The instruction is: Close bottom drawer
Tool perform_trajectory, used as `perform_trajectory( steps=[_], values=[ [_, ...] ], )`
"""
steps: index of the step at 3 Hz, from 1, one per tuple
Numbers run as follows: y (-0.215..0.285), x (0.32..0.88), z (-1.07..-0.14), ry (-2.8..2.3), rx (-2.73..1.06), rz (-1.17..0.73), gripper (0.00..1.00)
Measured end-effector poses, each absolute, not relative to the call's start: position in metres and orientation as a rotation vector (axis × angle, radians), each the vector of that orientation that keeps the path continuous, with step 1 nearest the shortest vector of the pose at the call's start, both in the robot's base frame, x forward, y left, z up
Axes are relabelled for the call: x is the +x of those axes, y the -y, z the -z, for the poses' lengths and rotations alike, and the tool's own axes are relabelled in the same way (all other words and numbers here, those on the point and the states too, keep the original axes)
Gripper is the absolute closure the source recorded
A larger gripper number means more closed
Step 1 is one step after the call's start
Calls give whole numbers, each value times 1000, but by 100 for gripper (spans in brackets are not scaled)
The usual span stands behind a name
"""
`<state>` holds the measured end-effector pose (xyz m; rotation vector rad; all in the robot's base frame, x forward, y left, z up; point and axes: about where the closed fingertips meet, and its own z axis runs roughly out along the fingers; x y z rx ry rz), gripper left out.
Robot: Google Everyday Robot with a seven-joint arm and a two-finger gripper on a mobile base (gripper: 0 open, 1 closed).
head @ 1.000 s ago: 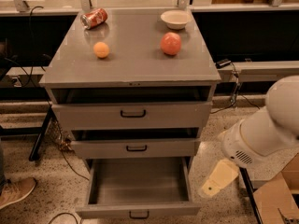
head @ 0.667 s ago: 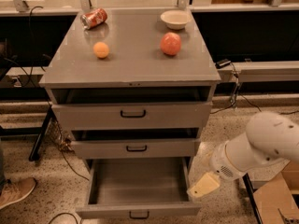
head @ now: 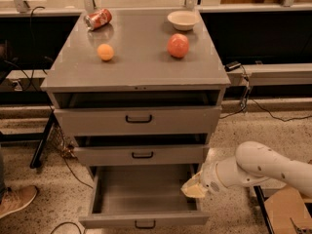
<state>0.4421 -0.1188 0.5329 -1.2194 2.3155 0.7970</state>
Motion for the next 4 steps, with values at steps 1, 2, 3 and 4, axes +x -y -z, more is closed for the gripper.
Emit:
perform_trajectory(
  steps=[1, 2, 3, 4],
  values=[
    [114, 433, -514, -2330, -1214, -849, 96],
    [114, 433, -514, -2329, -1216, -849, 100],
    [118, 436, -464, -2383, -1198, -836, 100],
    [128, 433, -380, -2495, -1190, -776, 100]
  ],
)
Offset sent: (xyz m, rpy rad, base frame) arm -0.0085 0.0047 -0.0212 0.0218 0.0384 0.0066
